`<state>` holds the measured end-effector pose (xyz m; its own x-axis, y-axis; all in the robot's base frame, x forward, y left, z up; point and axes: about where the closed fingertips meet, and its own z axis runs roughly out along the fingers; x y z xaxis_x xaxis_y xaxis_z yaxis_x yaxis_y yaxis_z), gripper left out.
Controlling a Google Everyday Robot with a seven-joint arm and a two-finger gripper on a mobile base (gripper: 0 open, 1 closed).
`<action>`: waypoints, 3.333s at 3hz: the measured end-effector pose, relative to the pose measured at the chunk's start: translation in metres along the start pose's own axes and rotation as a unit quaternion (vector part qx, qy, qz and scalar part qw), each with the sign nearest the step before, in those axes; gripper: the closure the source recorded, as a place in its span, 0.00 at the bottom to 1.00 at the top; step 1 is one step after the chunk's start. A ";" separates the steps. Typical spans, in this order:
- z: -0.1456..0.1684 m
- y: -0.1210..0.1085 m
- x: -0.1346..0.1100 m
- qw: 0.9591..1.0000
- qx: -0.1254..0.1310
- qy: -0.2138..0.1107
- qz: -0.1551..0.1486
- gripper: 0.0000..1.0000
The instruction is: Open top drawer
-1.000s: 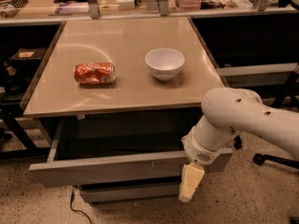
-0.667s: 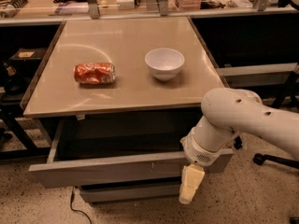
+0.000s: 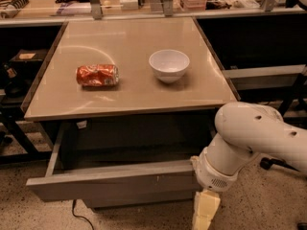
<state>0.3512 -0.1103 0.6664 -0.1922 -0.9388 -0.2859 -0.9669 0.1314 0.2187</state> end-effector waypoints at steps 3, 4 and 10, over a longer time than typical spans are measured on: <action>-0.015 0.070 0.034 0.999 -0.034 -0.007 0.037 0.00; -0.032 0.118 0.061 0.996 -0.048 -0.003 0.076 0.00; -0.004 0.072 0.060 0.992 -0.043 0.064 0.100 0.00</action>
Offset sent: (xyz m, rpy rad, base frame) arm -0.0594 -0.0180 0.0111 0.0348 0.0778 -0.0428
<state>0.2710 -0.1581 0.6687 -0.3515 -0.9299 -0.1088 -0.8923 0.2975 0.3395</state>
